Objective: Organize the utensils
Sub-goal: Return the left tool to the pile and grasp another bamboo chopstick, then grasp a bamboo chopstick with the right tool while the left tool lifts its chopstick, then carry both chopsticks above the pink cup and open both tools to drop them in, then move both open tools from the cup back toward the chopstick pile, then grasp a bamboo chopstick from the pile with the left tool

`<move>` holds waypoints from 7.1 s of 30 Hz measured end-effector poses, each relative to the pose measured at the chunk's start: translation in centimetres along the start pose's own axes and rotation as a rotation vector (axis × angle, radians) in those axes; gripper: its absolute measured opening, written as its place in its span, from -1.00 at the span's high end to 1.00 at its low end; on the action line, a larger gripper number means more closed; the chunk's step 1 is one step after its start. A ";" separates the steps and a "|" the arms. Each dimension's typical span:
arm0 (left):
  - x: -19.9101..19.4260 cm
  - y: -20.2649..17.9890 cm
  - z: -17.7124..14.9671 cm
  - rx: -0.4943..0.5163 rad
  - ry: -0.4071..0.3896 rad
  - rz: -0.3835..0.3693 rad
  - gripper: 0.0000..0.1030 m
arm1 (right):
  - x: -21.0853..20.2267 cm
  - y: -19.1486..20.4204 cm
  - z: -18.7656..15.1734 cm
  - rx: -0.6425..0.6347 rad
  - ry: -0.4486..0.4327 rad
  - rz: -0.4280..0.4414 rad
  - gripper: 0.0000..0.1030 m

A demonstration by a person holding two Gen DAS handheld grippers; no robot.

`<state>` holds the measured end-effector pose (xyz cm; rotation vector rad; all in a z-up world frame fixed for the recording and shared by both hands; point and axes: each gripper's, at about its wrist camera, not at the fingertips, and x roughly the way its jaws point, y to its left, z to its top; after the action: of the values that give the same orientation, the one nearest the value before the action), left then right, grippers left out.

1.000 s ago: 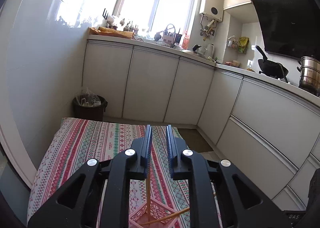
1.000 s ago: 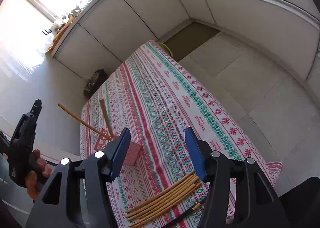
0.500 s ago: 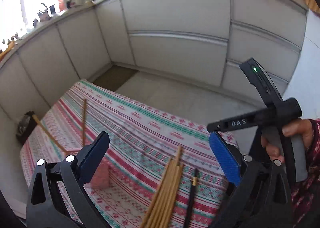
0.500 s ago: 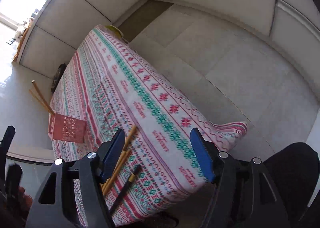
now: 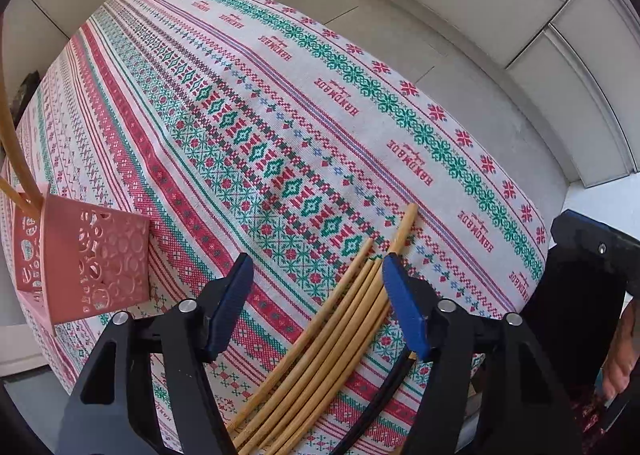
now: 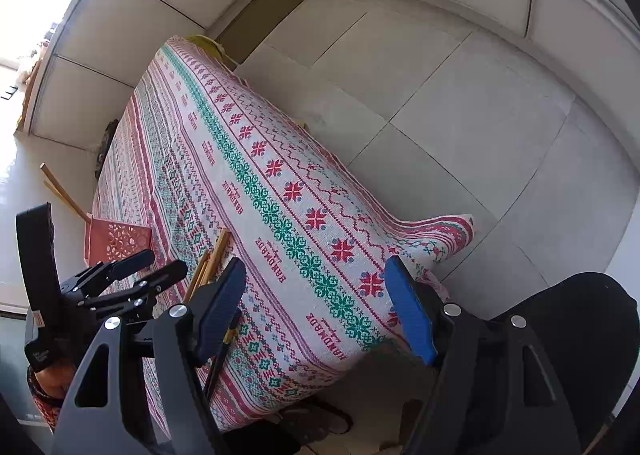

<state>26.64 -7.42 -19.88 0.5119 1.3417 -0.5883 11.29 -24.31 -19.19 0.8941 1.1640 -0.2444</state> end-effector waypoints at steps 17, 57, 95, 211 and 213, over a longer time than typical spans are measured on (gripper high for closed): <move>1.5 -1.2 2.3 0.028 0.049 -0.036 0.54 | 1.1 -0.2 0.4 0.012 0.042 0.005 -0.37; -17.0 5.1 -10.1 0.047 -0.749 -0.023 0.93 | 9.7 13.5 -0.6 0.002 -0.099 -0.331 0.75; -28.2 6.1 -13.1 -0.239 -1.030 -0.031 0.93 | -14.6 19.6 -1.9 -0.357 -0.516 0.190 0.85; -0.3 -5.1 -6.4 0.535 -0.032 0.116 0.16 | -8.5 2.3 -5.6 -0.418 -0.287 -0.239 -0.86; 0.3 -5.3 -5.9 0.560 -0.019 0.101 0.18 | -8.4 2.4 -5.4 -0.419 -0.284 -0.247 -0.86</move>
<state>18.76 -7.61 -21.20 1.0182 1.1166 -0.8861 5.56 -21.17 -11.34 0.3342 1.0065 -0.3032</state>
